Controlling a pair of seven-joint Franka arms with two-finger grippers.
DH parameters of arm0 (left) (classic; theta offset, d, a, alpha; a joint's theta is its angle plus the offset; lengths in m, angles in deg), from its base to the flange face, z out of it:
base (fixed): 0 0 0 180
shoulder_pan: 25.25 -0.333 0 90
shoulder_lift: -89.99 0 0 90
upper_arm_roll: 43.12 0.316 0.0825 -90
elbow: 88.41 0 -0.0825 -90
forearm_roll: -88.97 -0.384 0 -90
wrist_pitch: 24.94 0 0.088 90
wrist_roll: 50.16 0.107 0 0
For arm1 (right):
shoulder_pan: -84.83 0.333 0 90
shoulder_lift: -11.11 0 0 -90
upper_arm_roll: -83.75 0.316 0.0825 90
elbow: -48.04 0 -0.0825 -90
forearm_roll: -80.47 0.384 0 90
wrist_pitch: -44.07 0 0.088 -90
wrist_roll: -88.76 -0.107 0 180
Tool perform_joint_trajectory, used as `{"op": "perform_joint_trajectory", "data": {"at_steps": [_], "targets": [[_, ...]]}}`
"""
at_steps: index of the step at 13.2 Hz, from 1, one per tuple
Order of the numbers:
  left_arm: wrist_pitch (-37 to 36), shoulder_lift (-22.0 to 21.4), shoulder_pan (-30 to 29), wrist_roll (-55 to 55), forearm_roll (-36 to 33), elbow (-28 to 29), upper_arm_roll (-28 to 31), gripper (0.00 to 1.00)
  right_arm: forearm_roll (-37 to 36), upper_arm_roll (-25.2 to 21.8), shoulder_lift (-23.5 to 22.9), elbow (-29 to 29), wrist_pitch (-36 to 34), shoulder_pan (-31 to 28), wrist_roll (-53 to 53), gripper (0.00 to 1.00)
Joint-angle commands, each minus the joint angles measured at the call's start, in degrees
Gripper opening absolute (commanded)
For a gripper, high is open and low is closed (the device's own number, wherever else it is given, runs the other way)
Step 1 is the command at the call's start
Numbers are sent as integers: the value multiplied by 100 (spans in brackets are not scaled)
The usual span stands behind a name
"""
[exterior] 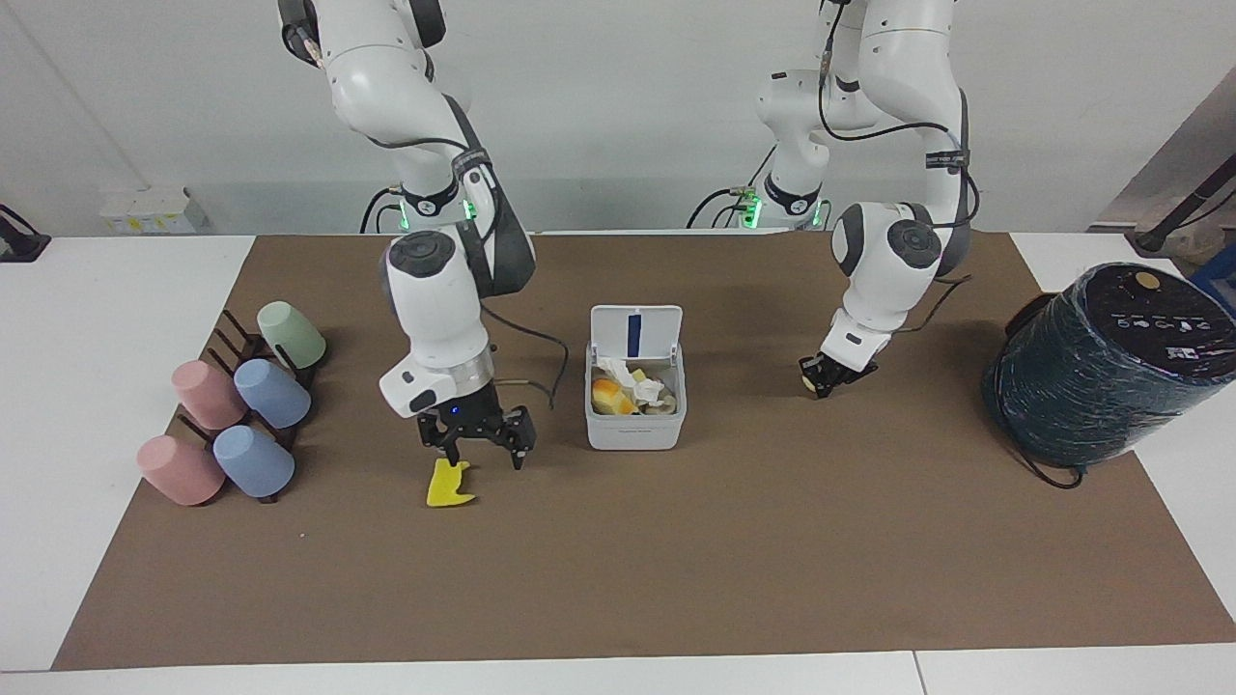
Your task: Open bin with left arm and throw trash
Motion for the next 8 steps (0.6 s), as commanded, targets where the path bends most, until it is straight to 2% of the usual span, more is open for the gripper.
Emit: {"op": "perform_joint_trajectory", "data": {"at_steps": [1,3,4,5,6,8], "targets": [[-153,94,48,-101,-63,-364,18,0,-399,78,-211,-180,211,-181,21,99],[-592,121,57,-101,-63,-794,18,0,-856,78,-264,-548,595,-365,13,94],[-846,130,57,-101,-63,-1040,18,0,-936,78,-247,-724,685,-375,12,73],[-1066,191,57,-110,-63,-1286,18,0,-937,70,-229,-778,686,-375,4,5],[-1277,200,74,-110,-72,-1532,1,0,-937,78,-211,-770,633,-375,4,0],[-1796,200,459,-198,-141,-2033,-17,0,-937,78,-176,-761,607,-349,-23,0]]}}
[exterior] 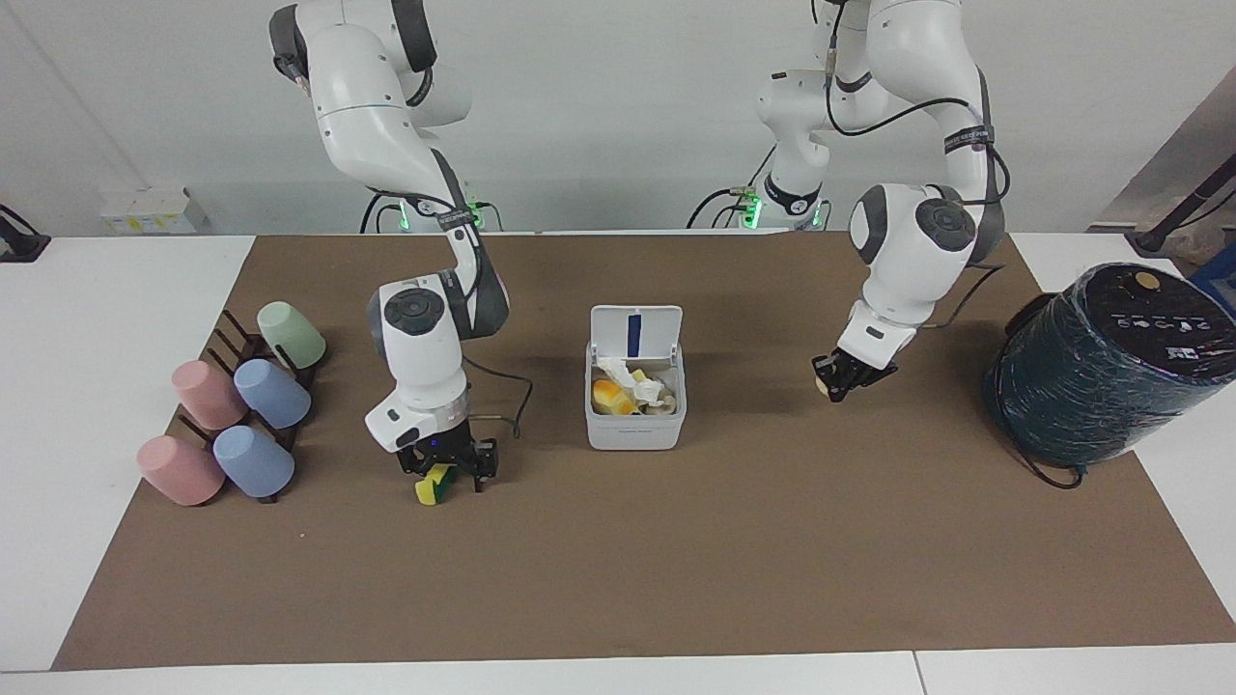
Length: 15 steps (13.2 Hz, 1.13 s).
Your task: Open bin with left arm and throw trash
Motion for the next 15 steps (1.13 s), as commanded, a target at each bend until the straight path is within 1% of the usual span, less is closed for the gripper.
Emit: {"op": "perform_joint_trajectory", "data": {"at_steps": [1,3,5,6,8,9,11,12,13,14,15], "targets": [[-659,150,465,-440,-151,-728,15,0,-136,57,150,-147,-11,-63,-26,0],[-783,158,1052,-1413,-142,-993,15,0,-136,57,272,-103,-134,-72,-35,0],[-687,281,1519,-2163,-81,-1239,-3,0,-119,65,483,-42,-370,-63,-35,0],[-539,317,1713,-2331,-11,-1258,-3,0,-110,74,580,80,-598,-37,-35,0],[459,413,1994,-2464,436,-1100,-3,0,-48,101,677,379,-1117,-2,-35,0],[682,474,2161,-2464,490,-1065,-3,0,-39,109,703,511,-1310,7,-26,0],[746,554,2268,-2464,500,-1056,-3,0,22,214,791,722,-1601,7,-26,0],[702,554,2268,-2464,491,-1064,-3,5,92,293,852,819,-1777,-2,-35,0],[667,554,2268,-2456,500,-1073,-3,34,180,355,888,907,-1926,7,-43,0],[641,554,2268,-2456,482,-1099,-3,67,311,425,932,977,-2067,7,-70,0],[588,554,2268,-2456,482,-1143,-3,72,408,452,967,987,-2094,7,-174,0]]}}
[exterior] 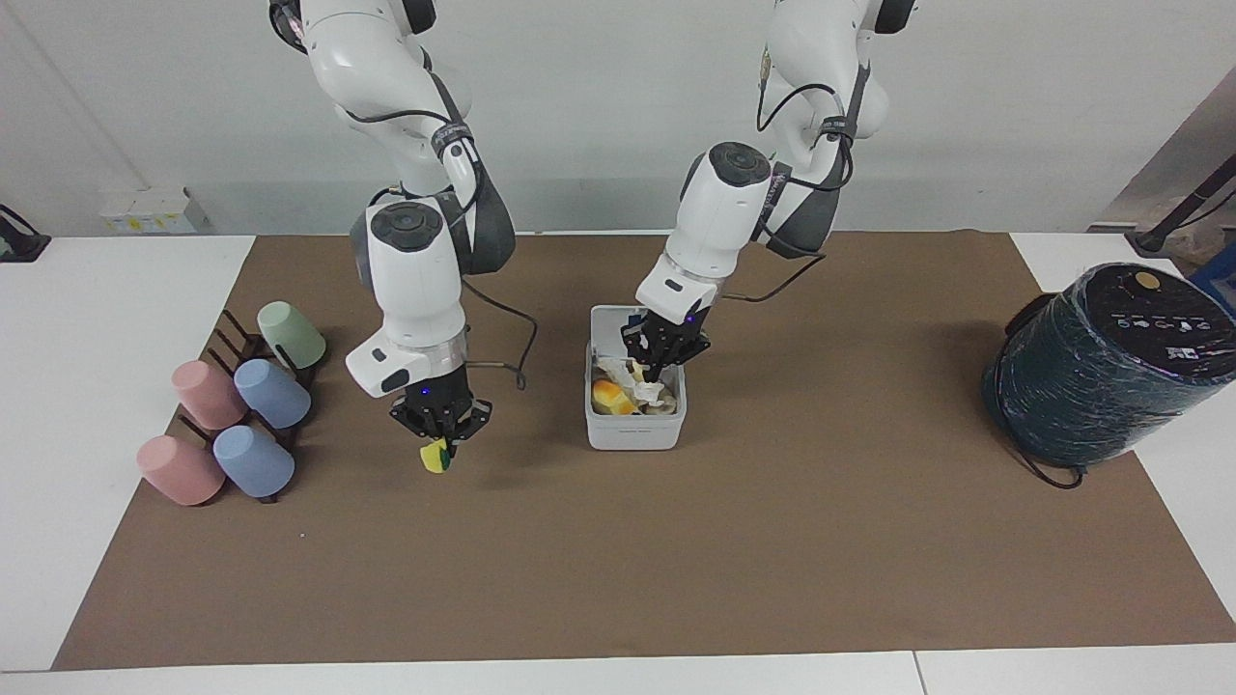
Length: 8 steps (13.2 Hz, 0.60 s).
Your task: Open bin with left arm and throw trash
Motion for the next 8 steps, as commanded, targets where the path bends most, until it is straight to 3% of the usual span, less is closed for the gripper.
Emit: {"op": "perform_joint_trajectory", "data": {"at_steps": [1,3,8], "targets": [[-135,-28,59,-26,34,-100,80,80,276,188,115,95,-187,-45,-220,0],[-328,-37,42,-26,25,-249,80,89,312,443,133,139,-239,-36,-378,0],[-1573,-98,-212,35,8,-934,150,88,312,540,195,139,-354,464,-1100,0]]}}
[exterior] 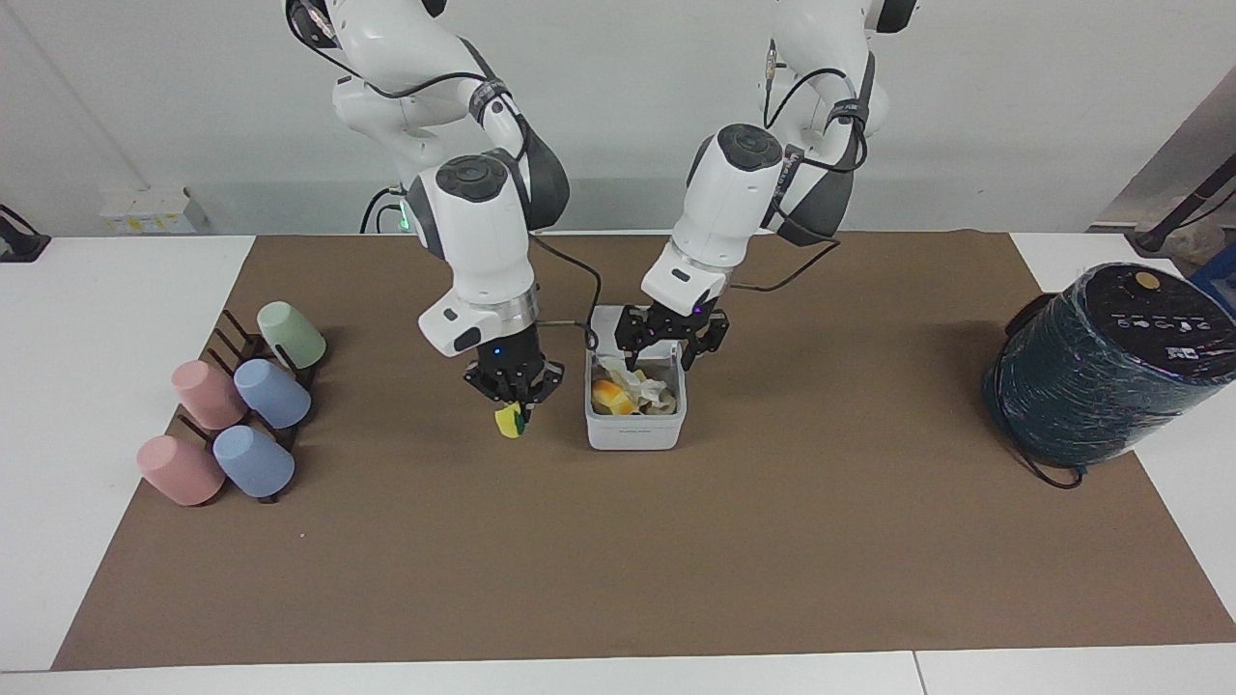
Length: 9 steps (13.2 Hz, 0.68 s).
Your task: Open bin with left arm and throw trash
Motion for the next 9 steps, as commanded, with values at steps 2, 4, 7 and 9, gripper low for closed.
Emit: {"op": "perform_joint_trajectory", "data": {"at_steps": [2,4,7,9], "targets": [[-1422,-51,-656,210,-167,-742,26,87,136,78,88,-6,-136,213,-143,0],[-1969,-86,-1200,867,-238,-964,43,87,347,209,88,-6,-84,266,-301,0],[-2252,-279,-2079,2237,-335,-947,26,87,557,315,53,-24,39,529,-450,0],[-2445,-332,-2475,2845,-422,-912,35,87,585,306,27,-94,179,819,-827,0]]}}
